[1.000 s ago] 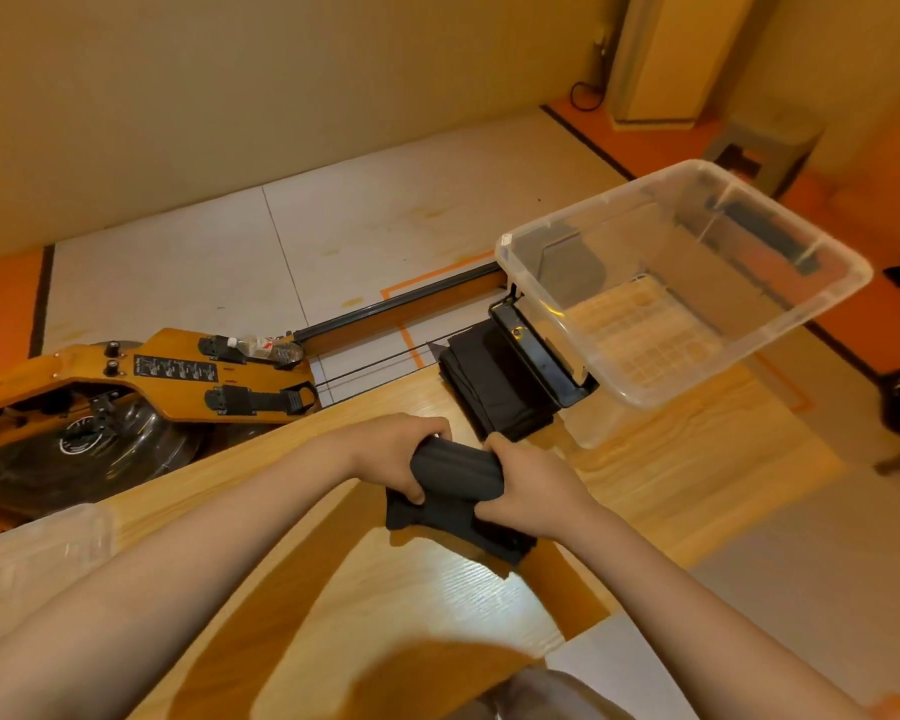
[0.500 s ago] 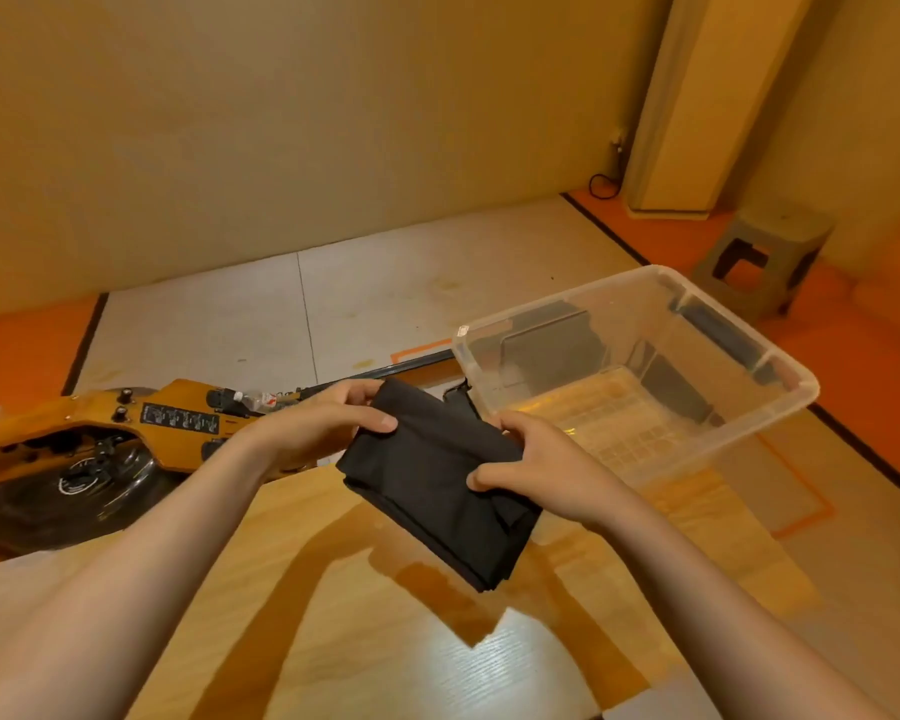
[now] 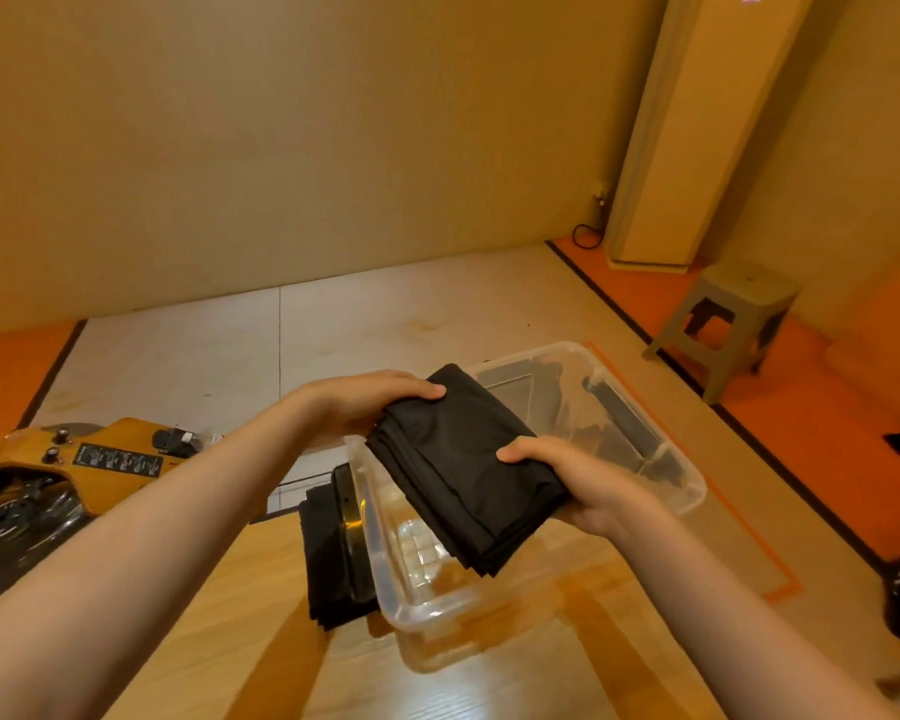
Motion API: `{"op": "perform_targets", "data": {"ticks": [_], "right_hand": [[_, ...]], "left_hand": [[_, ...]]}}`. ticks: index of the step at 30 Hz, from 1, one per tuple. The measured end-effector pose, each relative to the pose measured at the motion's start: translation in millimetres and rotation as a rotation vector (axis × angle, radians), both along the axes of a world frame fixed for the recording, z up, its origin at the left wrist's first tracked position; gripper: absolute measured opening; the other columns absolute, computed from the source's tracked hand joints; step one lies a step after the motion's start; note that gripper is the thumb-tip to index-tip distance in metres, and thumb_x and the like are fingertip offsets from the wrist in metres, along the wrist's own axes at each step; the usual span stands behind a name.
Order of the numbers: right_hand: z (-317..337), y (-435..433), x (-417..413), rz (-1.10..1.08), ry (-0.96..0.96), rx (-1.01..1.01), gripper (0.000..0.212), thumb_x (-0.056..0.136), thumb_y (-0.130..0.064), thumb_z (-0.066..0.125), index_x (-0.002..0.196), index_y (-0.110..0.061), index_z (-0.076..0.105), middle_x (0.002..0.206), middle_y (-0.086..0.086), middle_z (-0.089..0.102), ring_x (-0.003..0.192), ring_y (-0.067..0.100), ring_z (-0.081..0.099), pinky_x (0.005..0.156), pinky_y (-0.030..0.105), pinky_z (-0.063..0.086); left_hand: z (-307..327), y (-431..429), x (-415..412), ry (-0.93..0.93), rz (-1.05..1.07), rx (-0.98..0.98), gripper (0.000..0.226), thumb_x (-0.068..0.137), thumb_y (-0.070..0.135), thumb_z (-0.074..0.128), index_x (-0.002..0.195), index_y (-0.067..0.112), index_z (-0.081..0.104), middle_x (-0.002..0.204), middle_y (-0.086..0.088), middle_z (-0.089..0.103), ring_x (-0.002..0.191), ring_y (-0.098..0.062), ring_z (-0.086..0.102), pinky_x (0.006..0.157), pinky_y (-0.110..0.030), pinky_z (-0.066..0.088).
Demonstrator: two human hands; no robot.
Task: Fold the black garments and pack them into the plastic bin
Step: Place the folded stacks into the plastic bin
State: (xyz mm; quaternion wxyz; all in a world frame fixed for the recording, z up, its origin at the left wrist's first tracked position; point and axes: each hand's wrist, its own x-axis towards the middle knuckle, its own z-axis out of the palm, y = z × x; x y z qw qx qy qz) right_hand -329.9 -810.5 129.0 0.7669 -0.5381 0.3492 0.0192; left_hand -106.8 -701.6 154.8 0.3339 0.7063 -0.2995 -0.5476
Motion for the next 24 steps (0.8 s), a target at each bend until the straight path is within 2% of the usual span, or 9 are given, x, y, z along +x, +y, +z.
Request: {"op": "perform_targets", "data": {"ticks": [2,4,6,9,11,13,16,20,24], "right_hand": [[-8,-13,2,-0.077,0.032,0.086,0.043,0.068,-0.021,0.077,0.108,-0.007,0.066,0.102,0.011,0.073,0.090,0.024,0.068,0.077,0.033,0.054],[-18,-23,2,-0.145,0.032,0.173,0.035,0.074,-0.017,0.071,0.107,-0.006,0.065,0.096,0.011,0.073,0.087,0.025,0.068,0.074,0.033,0.055],[-27,-33,3,-0.201,0.021,0.244,0.027,0.079,-0.016,0.066,0.104,-0.006,0.064,0.089,0.012,0.074,0.083,0.026,0.068,0.072,0.033,0.056],[-39,-47,5,-0.250,0.041,0.293,0.028,0.078,-0.016,0.065,0.103,-0.005,0.063,0.083,0.014,0.074,0.073,0.027,0.071,0.064,0.033,0.058],[-49,-53,7,-0.242,0.093,0.338,0.025,0.079,-0.016,0.065,0.101,-0.004,0.063,0.082,0.015,0.073,0.070,0.028,0.072,0.062,0.033,0.059],[-61,-61,9,-0.196,0.175,0.335,0.026,0.079,-0.017,0.067,0.101,-0.003,0.064,0.083,0.015,0.073,0.074,0.029,0.071,0.063,0.033,0.059],[-75,-78,18,-0.087,0.319,0.282,0.034,0.080,-0.020,0.070,0.107,-0.003,0.061,0.092,0.016,0.071,0.087,0.030,0.067,0.067,0.035,0.058],[-86,-96,29,0.022,0.409,0.283,0.036,0.081,-0.022,0.070,0.108,-0.003,0.058,0.098,0.017,0.067,0.091,0.031,0.065,0.075,0.039,0.057],[-105,-109,37,0.052,0.408,0.340,0.042,0.078,-0.020,0.073,0.113,-0.003,0.057,0.117,0.021,0.062,0.109,0.035,0.060,0.094,0.045,0.051]], "left_hand": [[-2,-21,-2,0.035,0.025,0.089,0.046,0.086,0.048,0.063,0.115,0.012,0.060,0.116,-0.011,0.064,0.101,-0.024,0.064,0.090,-0.039,0.054],[-9,-36,-4,0.065,0.112,0.119,0.044,0.085,0.046,0.065,0.115,0.014,0.058,0.119,-0.010,0.060,0.106,-0.024,0.061,0.084,-0.039,0.055],[-23,-46,-8,0.115,0.214,0.089,0.044,0.082,0.048,0.069,0.112,0.017,0.059,0.115,-0.008,0.060,0.107,-0.024,0.060,0.088,-0.042,0.053],[-49,-56,-20,0.216,0.397,0.021,0.045,0.078,0.048,0.073,0.109,0.017,0.063,0.109,-0.007,0.066,0.104,-0.023,0.062,0.095,-0.043,0.051],[-71,-59,-37,0.277,0.536,-0.003,0.039,0.079,0.040,0.075,0.105,0.014,0.063,0.105,-0.006,0.066,0.096,-0.020,0.063,0.085,-0.037,0.053],[-92,-63,-53,0.284,0.671,-0.020,0.046,0.078,0.027,0.079,0.115,0.009,0.058,0.104,-0.009,0.066,0.088,-0.019,0.064,0.066,-0.032,0.053],[-114,-72,-62,0.280,0.830,-0.039,0.049,0.080,0.011,0.075,0.123,0.006,0.050,0.102,-0.010,0.063,0.079,-0.018,0.061,0.056,-0.030,0.048],[-132,-84,-61,0.271,0.903,0.013,0.051,0.082,0.010,0.073,0.126,0.008,0.047,0.105,-0.010,0.061,0.078,-0.018,0.059,0.055,-0.030,0.046],[-145,-92,-52,0.280,0.926,0.045,0.034,0.083,0.010,0.071,0.109,0.008,0.049,0.088,-0.007,0.059,0.074,-0.019,0.057,0.055,-0.031,0.044]]}}
